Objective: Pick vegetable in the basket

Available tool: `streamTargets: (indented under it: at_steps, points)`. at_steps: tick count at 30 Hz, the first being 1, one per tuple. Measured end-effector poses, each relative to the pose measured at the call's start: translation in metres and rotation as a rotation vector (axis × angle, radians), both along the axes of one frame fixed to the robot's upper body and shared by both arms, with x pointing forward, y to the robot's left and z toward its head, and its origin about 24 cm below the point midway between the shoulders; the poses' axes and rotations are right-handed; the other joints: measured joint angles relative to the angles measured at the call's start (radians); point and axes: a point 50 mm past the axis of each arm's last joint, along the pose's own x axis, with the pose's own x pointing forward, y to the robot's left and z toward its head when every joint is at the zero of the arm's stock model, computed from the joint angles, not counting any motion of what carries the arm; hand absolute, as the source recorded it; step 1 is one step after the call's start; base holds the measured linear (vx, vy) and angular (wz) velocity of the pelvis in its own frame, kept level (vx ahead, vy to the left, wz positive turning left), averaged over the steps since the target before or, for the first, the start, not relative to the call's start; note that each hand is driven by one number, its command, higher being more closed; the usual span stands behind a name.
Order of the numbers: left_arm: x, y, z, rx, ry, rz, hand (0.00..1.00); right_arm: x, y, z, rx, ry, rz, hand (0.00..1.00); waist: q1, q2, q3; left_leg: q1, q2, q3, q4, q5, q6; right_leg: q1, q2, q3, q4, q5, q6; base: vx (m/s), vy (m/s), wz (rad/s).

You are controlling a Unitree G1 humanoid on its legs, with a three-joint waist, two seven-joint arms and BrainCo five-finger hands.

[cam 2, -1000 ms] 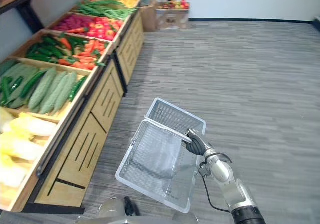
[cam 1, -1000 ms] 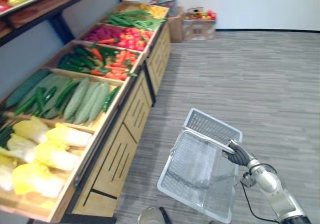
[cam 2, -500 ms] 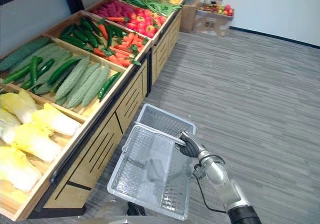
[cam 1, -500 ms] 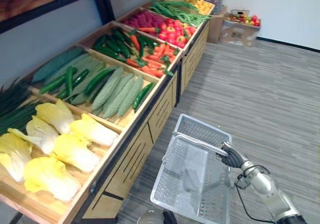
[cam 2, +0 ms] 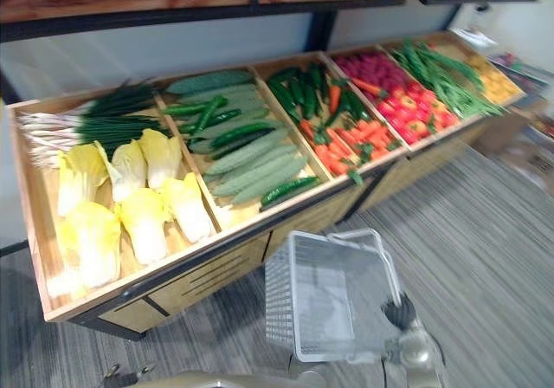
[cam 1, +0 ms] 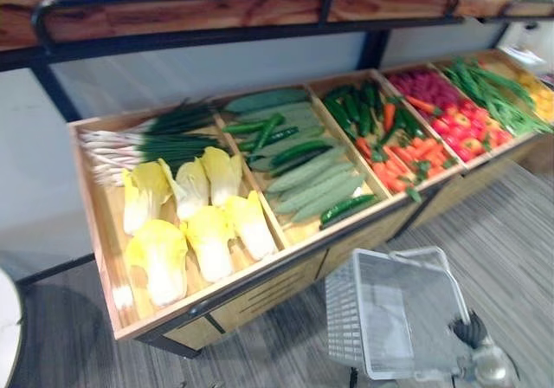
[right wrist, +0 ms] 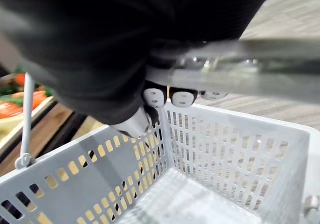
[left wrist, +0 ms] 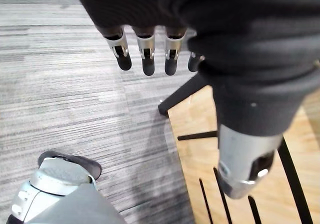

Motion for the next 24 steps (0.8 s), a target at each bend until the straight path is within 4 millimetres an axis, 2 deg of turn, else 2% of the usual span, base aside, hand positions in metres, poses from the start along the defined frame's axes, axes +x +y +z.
streamTargets:
  at_steps: [1, 2, 3, 4, 5, 10, 14, 17, 19, 21, 22, 24]
  points:
    - [-0.002, 0.007, 0.001, 0.017, 0.005, 0.02, 0.0, -0.013, -0.008, -0.003, 0.006, 0.032, -0.062, 1.0, 0.002, -0.02, 0.001, 0.001, 0.001, 0.012, 0.024, -0.036, -0.019, 0.017, -0.011, -0.01, 0.009, 0.045, 0.04, 0.28, -0.455, 0.98]
    - [-0.009, -0.005, -0.005, -0.027, 0.025, 0.075, 0.0, -0.015, -0.024, 0.0, -0.009, 0.051, -0.136, 1.0, 0.017, 0.049, -0.004, 0.001, 0.071, 0.028, 0.047, -0.042, -0.042, 0.025, 0.044, -0.056, 0.04, 0.036, 0.005, 0.31, -0.493, 0.58]
    - [-0.016, -0.014, -0.008, -0.056, 0.03, 0.147, 0.0, -0.016, -0.037, 0.005, -0.028, 0.053, -0.184, 1.0, 0.027, 0.094, -0.008, 0.018, 0.116, 0.057, 0.026, -0.035, -0.051, 0.051, 0.077, -0.086, 0.014, 0.017, -0.015, 0.23, -0.389, 0.23]
    - [-0.018, -0.016, -0.009, -0.066, 0.031, 0.175, 0.0, -0.017, -0.042, 0.007, -0.035, 0.055, -0.2, 1.0, 0.026, 0.107, -0.007, 0.025, 0.131, 0.064, 0.008, -0.02, -0.066, 0.059, 0.085, -0.1, 0.007, 0.012, -0.024, 0.19, -0.301, 0.38]
    - [-0.022, -0.02, -0.011, -0.077, 0.04, 0.206, 0.0, -0.022, -0.047, 0.007, -0.037, 0.074, -0.234, 1.0, 0.025, 0.113, -0.008, 0.033, 0.142, 0.088, -0.034, 0.032, -0.076, 0.067, 0.087, -0.126, 0.0, 0.004, -0.036, 0.13, -0.278, 0.57]
    - [-0.03, -0.017, -0.011, -0.035, 0.045, 0.291, 0.0, -0.054, -0.057, 0.005, -0.057, 0.109, -0.369, 1.0, -0.013, 0.108, -0.01, 0.071, 0.152, 0.31, -0.211, 0.215, -0.078, 0.147, 0.067, -0.262, -0.095, 0.005, -0.052, 0.05, -0.172, 0.79]
    - [-0.022, -0.005, -0.004, 0.055, -0.021, 0.344, 0.0, -0.068, -0.052, -0.002, -0.042, 0.119, -0.441, 1.0, -0.024, 0.111, -0.012, 0.068, 0.16, 0.328, -0.28, 0.24, -0.082, 0.165, 0.083, -0.31, -0.155, 0.034, -0.056, -0.04, -0.031, 0.38]
    - [0.007, 0.015, 0.015, 0.178, -0.181, 0.38, 0.0, -0.071, -0.05, -0.004, -0.016, 0.088, -0.503, 1.0, -0.024, 0.116, -0.018, 0.06, 0.149, 0.336, -0.301, 0.24, -0.082, 0.174, 0.08, -0.313, -0.204, 0.077, -0.051, -0.06, 0.026, 0.02]
    - [0.033, 0.034, 0.04, 0.309, -0.335, 0.396, 0.0, -0.077, -0.045, -0.008, 0.009, 0.086, -0.543, 1.0, -0.024, 0.108, -0.021, 0.048, 0.134, 0.337, -0.304, 0.242, -0.081, 0.186, 0.075, -0.322, -0.244, 0.105, -0.049, -0.08, 0.021, 0.03]
    - [0.047, 0.044, 0.055, 0.372, -0.423, 0.401, 0.0, -0.08, -0.038, -0.013, 0.03, 0.097, -0.551, 1.0, -0.025, 0.104, -0.023, 0.048, 0.128, 0.337, -0.304, 0.241, -0.08, 0.193, 0.07, -0.324, -0.256, 0.113, -0.049, -0.04, 0.023, 0.06]
    - [0.066, 0.05, 0.078, 0.446, -0.567, 0.412, 0.0, -0.088, -0.028, -0.02, 0.065, 0.118, -0.584, 1.0, -0.028, 0.103, -0.026, 0.047, 0.121, 0.33, -0.305, 0.241, -0.078, 0.203, 0.064, -0.332, -0.266, 0.119, -0.046, -0.03, 0.021, 0.12]
    - [0.078, 0.051, 0.094, 0.482, -0.673, 0.417, 0.0, -0.096, -0.031, -0.019, 0.043, 0.126, -0.622, 1.0, -0.028, 0.104, -0.027, 0.047, 0.112, 0.328, -0.306, 0.241, -0.076, 0.204, 0.055, -0.335, -0.27, 0.121, -0.042, -0.01, 0.028, 0.08]
